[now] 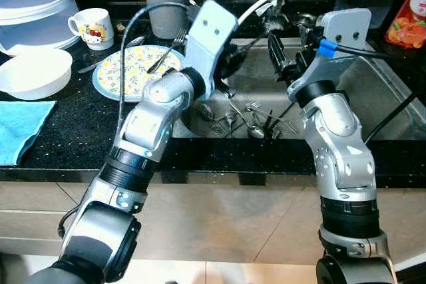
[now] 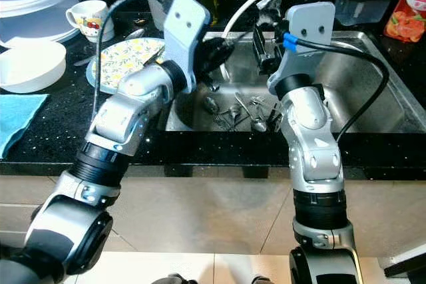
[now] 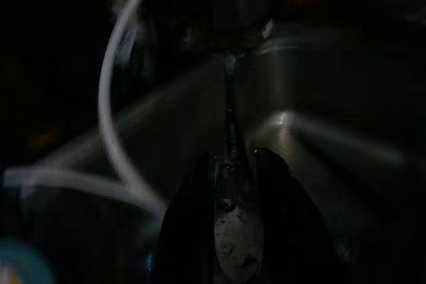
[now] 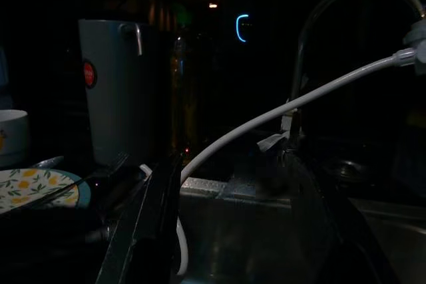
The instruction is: Kitchen organization
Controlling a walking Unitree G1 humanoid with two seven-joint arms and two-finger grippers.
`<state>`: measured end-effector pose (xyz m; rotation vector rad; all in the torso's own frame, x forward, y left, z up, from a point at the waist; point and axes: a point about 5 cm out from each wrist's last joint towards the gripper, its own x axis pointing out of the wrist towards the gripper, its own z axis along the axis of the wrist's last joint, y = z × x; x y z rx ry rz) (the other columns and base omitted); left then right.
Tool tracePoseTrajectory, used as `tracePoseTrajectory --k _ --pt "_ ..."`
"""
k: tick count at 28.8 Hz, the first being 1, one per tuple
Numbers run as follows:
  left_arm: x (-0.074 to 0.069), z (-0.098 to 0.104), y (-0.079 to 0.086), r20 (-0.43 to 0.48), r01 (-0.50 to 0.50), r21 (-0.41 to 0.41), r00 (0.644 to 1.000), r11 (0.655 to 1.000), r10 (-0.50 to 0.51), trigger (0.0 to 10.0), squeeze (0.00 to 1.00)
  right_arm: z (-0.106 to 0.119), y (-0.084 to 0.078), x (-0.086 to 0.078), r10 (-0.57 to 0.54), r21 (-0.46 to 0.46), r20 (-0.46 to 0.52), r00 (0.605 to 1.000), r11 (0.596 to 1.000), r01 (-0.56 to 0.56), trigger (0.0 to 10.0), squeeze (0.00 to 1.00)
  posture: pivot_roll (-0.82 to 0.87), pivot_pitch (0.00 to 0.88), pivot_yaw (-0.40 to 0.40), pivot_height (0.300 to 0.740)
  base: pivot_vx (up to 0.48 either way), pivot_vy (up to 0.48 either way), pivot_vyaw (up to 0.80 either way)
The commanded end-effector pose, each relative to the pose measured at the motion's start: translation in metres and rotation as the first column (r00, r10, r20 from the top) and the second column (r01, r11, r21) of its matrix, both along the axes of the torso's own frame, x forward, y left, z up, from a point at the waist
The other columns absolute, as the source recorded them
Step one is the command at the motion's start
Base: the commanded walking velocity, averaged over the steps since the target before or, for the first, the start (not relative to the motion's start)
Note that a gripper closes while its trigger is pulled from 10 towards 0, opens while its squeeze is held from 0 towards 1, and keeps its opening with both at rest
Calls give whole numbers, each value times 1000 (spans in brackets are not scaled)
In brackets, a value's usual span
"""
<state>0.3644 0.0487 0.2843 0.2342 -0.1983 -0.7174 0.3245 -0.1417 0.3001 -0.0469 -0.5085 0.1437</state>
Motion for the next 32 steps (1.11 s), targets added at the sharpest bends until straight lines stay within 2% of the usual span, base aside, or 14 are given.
tracePoseTrajectory --k 1,3,4,5,7,10,16,17,18,22,28,29,30,32 --pt "11 -13 12 -72 -80 25 994 996 81 10000 55 -1 0 -3 -1 0 7 1000 1000 1 10000 0 74 60 58 740 0 0 0" --pt "13 -19 14 -94 -91 40 991 995 94 10000 439 -1 0 -3 -2 1 6 1000 1000 2 10000 0 74 60 58 740 0 0 0" --pt "13 -21 14 -109 -81 42 990 996 86 10000 765 -1 1 -3 -2 1 7 1000 1000 2 10000 0 73 68 58 740 0 0 0" --pt "13 -21 14 -109 -81 42 990 996 86 10000 765 -1 1 -3 -2 1 7 1000 1000 2 10000 0 73 68 58 740 0 0 0" --pt "12 -26 13 -131 -73 47 988 996 78 10000 1000 -1 0 -3 -3 3 7 1000 1000 3 10000 0 70 74 57 740 0 0 0" --pt "13 -25 14 -135 -76 33 988 997 80 10000 1000 -1 0 -3 -4 3 6 1000 1000 4 10000 0 70 74 57 740 0 0 0" --pt "14 -8 16 -34 -120 -20 992 993 120 10000 1000 -1 0 -2 -4 3 3 1000 1000 4 10000 0 72 82 54 740 0 0 0" --pt "16 -4 19 -8 -153 -20 988 988 153 10000 443 -1 0 -2 -3 3 3 1000 1000 3 10000 0 73 82 54 740 0 0 0" --pt "18 -2 22 11 -191 -13 981 981 191 10000 0 -1 0 -2 -3 4 3 1000 1000 3 10000 0 73 82 54 740 0 0 0" --pt "31 -6 40 -18 -374 74 926 924 377 10000 0 -1 1 -2 -1 6 3 1000 1000 1 10000 0 74 85 57 740 0 0 0" --pt "39 -12 67 -47 -516 143 849 844 527 10000 0 -1 1 -2 -3 7 2 1000 1000 3 10000 0 78 86 57 740 0 0 0" --pt "40 -14 70 -54 -527 158 840 835 541 10000 0 -1 1 -2 -3 7 1 1000 1000 3 10000 0 78 86 57 740 0 0 0" --pt "40 -17 74 13 -530 248 839 811 544 10000 0 -2 1 -2 -3 6 1 1000 1000 3 10000 0 78 86 58 740 0 0 0" --pt "38 -19 73 50 -505 301 855 809 516 10000 0 -2 1 -2 -3 6 1 1000 1000 3 10000 0 78 86 58 740 0 0 0"
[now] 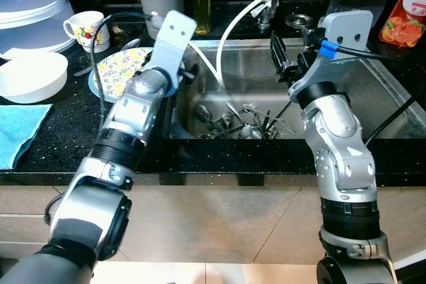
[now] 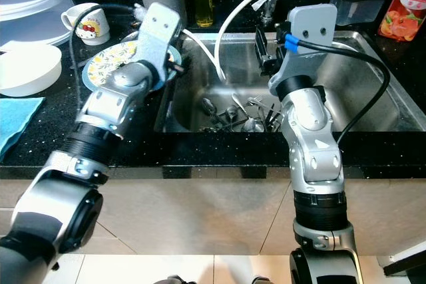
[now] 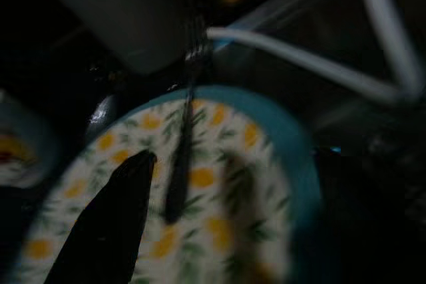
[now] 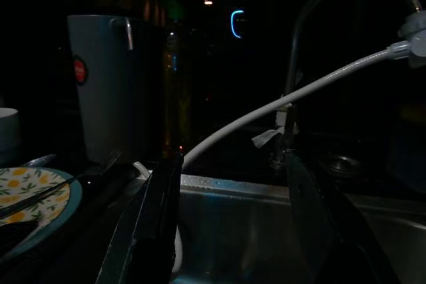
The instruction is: Kitchen organization
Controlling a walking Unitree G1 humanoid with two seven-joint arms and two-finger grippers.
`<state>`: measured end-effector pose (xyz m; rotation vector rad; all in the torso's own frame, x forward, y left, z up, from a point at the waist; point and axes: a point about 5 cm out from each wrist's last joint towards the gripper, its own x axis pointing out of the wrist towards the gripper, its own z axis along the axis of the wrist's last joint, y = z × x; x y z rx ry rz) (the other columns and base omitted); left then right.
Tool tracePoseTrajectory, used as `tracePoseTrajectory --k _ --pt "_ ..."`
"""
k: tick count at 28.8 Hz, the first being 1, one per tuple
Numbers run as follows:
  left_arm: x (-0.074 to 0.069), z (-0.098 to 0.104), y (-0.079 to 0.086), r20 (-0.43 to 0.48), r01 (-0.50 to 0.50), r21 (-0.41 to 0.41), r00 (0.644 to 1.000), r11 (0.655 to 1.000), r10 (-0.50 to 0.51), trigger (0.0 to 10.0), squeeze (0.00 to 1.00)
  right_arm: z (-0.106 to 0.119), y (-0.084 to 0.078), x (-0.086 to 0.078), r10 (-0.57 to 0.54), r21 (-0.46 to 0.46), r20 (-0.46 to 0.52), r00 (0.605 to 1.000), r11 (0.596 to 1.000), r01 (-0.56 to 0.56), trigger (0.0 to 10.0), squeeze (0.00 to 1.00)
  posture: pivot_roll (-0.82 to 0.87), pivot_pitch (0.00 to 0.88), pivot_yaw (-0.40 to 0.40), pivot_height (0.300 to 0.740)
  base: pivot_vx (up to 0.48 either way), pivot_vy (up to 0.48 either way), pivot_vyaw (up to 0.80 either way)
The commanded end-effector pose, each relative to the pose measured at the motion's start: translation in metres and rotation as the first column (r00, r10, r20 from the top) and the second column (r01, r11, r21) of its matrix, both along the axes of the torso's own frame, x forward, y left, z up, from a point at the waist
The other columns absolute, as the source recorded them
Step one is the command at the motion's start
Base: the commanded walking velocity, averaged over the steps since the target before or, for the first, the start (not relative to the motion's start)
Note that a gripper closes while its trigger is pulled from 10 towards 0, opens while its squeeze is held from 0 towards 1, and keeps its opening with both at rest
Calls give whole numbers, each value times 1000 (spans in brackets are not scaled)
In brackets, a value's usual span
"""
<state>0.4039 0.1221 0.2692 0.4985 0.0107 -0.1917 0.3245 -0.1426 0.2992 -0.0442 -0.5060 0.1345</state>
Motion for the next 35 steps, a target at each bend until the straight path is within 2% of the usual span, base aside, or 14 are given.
tracePoseTrajectory --k 1,3,4,6,7,13,18,28,29,30,31,32,34,35 --pt "-2 -5 -1 -4 34 92 999 995 -34 10000 0 -1 2 -2 6 1 3 1000 1000 -6 10000 0 78 86 58 740 0 0 0" --pt "-11 -5 -9 16 149 336 986 930 -164 10000 0 -1 1 -2 6 2 3 1000 1000 -6 10000 0 86 87 53 740 0 0 0" --pt "-11 -5 -9 16 149 336 986 930 -164 10000 0 -1 1 -2 6 2 3 1000 1000 -6 10000 0 86 87 53 740 0 0 0" --pt "-19 -5 -18 24 212 471 967 856 -253 10000 0 -1 2 -2 9 1 3 1000 1000 -9 10000 0 88 86 52 740 0 0 0" --pt "-21 -5 -21 28 225 493 961 841 -274 10000 0 -1 2 -1 11 2 4 1000 1000 -11 10000 0 88 86 53 740 0 0 0" --pt "-28 -7 -32 27 243 528 953 814 -302 10000 0 0 3 -1 15 2 6 1000 1000 -15 10000 0 87 87 52 740 0 0 0" --pt "-23 -15 -19 25 172 601 972 780 -233 10000 0 0 3 -1 13 2 3 1000 1000 -13 10000 0 87 88 52 740 0 0 0" --pt "-17 -31 -4 12 100 661 989 744 -144 10000 0 0 4 -2 14 4 5 1000 1000 -14 10000 0 86 83 54 740 0 0 0" --pt "-15 -30 0 47 54 670 992 740 -115 9098 0 0 4 -2 14 3 5 1000 1000 -14 10000 0 84 81 53 740 0 0 0" --pt "-15 -30 0 47 54 670 992 740 -115 9098 0 0 4 -2 14 3 5 1000 1000 -14 10000 0 84 81 53 740 0 0 0" --pt "-14 -29 1 54 44 671 993 740 -107 4784 0 -1 4 -2 15 3 5 1000 1000 -15 10000 0 83 81 53 740 0 0 0" --pt "-14 -29 1 60 36 672 993 740 -103 4039 0 0 4 -2 15 2 5 1000 1000 -15 10000 0 83 81 53 740 0 0 0" --pt "-14 -29 2 64 32 673 993 739 -101 4039 0 0 4 -2 15 1 5 1000 1000 -15 10000 0 83 81 53 740 0 0 0" --pt "-14 -30 2 69 27 675 993 738 -99 0 0 -1 4 -2 15 1 5 1000 1000 -15 10000 0 84 76 52 740 0 0 0"
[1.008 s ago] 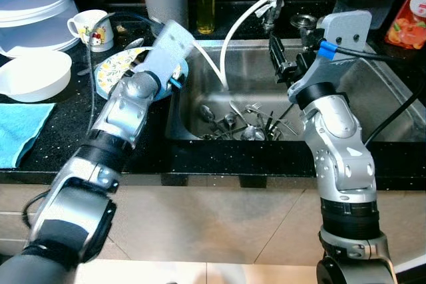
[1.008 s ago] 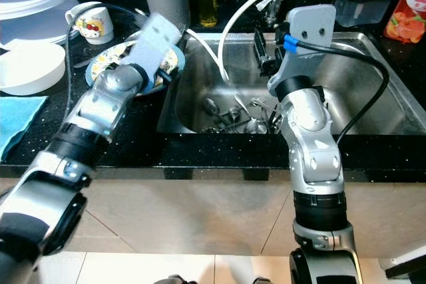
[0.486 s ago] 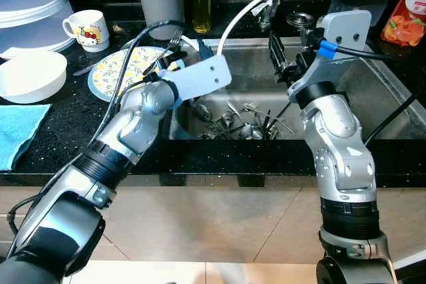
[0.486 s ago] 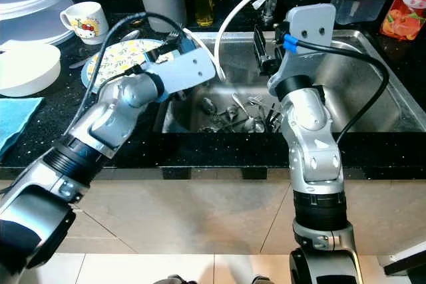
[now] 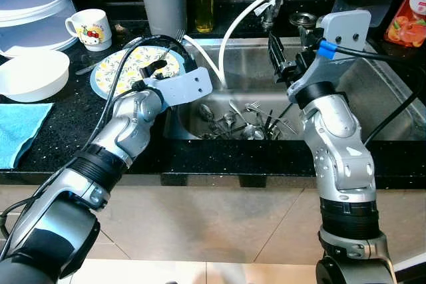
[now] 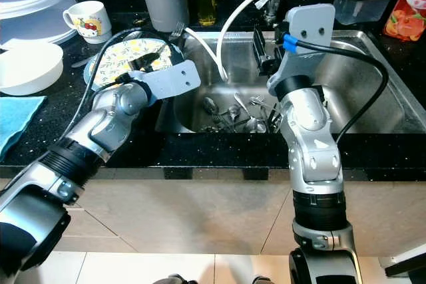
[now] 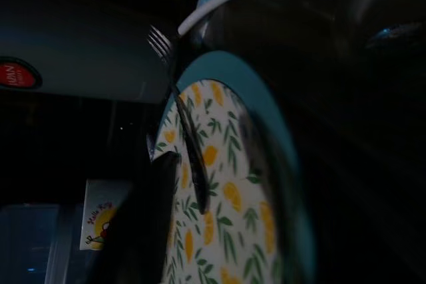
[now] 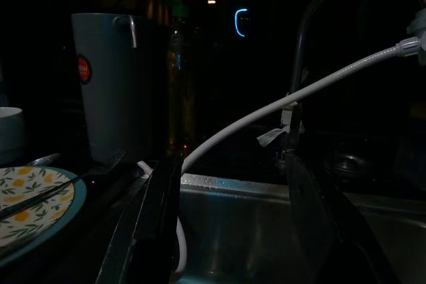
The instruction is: Kitchen organization
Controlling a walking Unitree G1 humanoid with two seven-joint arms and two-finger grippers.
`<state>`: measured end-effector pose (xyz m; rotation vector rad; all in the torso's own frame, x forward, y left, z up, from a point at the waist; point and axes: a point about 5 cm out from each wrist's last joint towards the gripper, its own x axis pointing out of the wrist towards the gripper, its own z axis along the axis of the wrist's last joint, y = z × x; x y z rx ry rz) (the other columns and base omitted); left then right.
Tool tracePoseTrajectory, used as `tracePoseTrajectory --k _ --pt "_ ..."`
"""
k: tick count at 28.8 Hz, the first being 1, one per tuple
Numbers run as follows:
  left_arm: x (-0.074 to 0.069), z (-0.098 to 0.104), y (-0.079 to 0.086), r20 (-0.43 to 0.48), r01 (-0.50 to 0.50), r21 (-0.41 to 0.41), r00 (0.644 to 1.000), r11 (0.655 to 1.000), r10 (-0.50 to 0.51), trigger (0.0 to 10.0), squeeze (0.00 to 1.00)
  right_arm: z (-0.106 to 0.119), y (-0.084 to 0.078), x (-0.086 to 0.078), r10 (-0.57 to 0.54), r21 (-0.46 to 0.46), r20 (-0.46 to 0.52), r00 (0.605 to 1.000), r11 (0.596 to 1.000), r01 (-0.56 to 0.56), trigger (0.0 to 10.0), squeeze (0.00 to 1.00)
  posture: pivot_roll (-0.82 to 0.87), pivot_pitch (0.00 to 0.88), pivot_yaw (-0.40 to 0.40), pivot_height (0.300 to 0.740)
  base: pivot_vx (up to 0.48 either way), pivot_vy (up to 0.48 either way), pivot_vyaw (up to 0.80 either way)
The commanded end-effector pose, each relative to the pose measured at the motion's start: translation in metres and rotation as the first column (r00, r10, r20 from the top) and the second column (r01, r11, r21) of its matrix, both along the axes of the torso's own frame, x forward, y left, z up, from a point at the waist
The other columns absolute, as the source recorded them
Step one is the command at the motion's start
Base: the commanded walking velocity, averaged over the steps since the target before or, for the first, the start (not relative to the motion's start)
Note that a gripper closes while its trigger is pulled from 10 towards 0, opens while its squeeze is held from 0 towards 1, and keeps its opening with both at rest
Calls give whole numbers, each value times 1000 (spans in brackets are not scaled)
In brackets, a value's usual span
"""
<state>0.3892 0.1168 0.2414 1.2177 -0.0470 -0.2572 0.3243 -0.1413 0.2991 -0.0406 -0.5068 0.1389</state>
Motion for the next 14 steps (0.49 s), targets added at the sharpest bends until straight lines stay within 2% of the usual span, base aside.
tracePoseTrajectory --k 1,14 --pt "1 -2 7 12 -27 26 1000 999 27 0 0 0 2 -2 10 -2 5 1000 1000 -10 10000 0 84 76 52 740 0 0 0" --pt "0 0 3 47 -4 45 999 999 2 0 0 1 4 -1 19 -3 12 1000 1000 -19 10000 0 88 61 53 740 0 0 0"
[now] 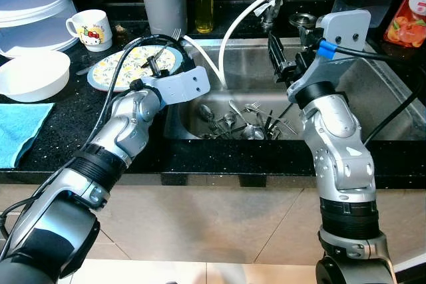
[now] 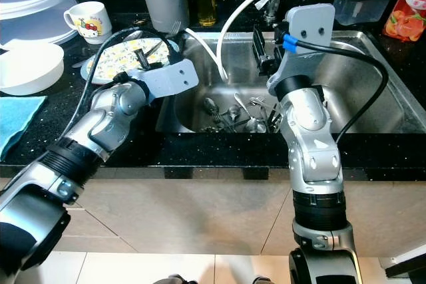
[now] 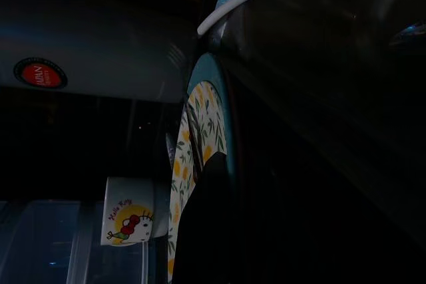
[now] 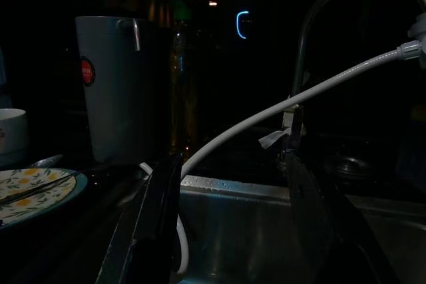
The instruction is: Kitchen organization
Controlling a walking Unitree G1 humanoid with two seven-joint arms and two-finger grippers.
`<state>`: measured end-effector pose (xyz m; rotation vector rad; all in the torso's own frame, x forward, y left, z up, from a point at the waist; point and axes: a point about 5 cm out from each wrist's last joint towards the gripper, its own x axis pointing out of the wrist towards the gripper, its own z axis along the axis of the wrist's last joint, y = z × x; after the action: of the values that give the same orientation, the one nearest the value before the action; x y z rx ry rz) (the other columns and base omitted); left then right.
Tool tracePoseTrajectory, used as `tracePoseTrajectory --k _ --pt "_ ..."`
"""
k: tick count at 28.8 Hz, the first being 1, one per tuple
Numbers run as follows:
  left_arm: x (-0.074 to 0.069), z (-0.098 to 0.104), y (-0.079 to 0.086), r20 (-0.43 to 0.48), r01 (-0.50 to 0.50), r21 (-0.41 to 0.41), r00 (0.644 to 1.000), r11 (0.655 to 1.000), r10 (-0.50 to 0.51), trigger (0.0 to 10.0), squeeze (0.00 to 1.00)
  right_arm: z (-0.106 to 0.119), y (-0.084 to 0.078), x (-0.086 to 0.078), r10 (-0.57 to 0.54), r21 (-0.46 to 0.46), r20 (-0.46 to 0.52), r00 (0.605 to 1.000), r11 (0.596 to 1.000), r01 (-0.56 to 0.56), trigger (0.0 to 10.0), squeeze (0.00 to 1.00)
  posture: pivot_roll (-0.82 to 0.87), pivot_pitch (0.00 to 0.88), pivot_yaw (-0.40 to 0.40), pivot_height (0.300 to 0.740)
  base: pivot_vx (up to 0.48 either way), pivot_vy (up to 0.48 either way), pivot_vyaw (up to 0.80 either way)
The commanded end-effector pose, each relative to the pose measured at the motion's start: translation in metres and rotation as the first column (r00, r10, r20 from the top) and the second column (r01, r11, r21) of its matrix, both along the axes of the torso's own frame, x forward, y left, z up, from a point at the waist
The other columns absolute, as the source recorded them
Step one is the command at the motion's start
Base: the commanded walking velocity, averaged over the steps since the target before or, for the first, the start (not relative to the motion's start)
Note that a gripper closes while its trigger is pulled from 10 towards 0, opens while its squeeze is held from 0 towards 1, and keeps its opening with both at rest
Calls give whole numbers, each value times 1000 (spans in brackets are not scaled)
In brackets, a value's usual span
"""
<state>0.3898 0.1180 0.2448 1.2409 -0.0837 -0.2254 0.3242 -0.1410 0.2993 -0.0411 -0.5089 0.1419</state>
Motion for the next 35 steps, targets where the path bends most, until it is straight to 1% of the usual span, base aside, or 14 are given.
tracePoseTrajectory --k 1,2,4,5,11,14,18,23,24,28,30,32,33,35 --pt "-1 -3 2 -1 4 30 1000 1000 -4 0 0 1 4 -1 16 -2 10 1000 1000 -16 10000 0 88 61 53 740 0 0 0" --pt "-1 -3 1 -8 6 39 1000 999 -6 6431 0 1 4 -1 15 -2 10 1000 1000 -15 10000 0 88 61 53 740 0 0 0" --pt "-1 -3 0 -12 8 45 1000 999 -7 6431 0 0 3 -1 15 -2 9 1000 1000 -15 10000 0 88 61 53 740 0 0 0" --pt "-2 -2 0 -9 10 45 1000 999 -9 10000 0 0 4 -1 14 -2 9 1000 1000 -14 10000 0 88 63 53 740 0 0 0" --pt "-1 3 -1 40 -16 33 999 999 15 10000 0 1 4 -1 15 1 8 1000 1000 -15 10000 0 92 69 55 740 0 0 0" --pt "-4 4 -6 63 -14 15 998 1000 13 10000 0 1 5 -1 16 3 9 1000 1000 -16 10000 0 93 72 56 740 0 0 0" --pt "-15 8 -9 124 -30 -49 992 998 35 10000 0 0 5 0 17 2 6 1000 1000 -17 10000 0 96 83 51 740 0 0 0" --pt "-30 7 -7 155 -21 -67 987 998 32 10000 0 1 6 1 25 -1 4 1000 1000 -25 10000 0 106 90 52 740 0 0 0" --pt "-30 7 -7 155 -21 -67 987 998 32 10000 0 1 6 1 25 -1 4 1000 1000 -25 10000 0 106 90 52 740 0 0 0" --pt "-48 10 0 168 -13 -69 985 998 24 10000 0 1 6 2 26 1 5 1000 1000 -26 10000 0 117 98 58 740 0 0 0" --pt "-48 10 0 168 -13 -69 985 998 24 10000 0 1 6 2 26 1 5 1000 1000 -26 10000 0 117 98 58 740 0 0 0" --pt "-56 8 2 152 -2 -64 988 998 12 10000 0 0 6 2 27 1 3 1000 1000 -27 10000 0 120 99 58 740 0 0 0" --pt "-56 8 2 152 -2 -64 988 998 12 10000 0 0 6 2 27 1 3 1000 1000 -27 10000 0 120 99 58 740 0 0 0" --pt "-62 5 1 134 8 -65 991 998 1 10000 0 0 6 2 28 2 0 1000 1000 -28 10000 0 121 102 56 740 0 0 0"
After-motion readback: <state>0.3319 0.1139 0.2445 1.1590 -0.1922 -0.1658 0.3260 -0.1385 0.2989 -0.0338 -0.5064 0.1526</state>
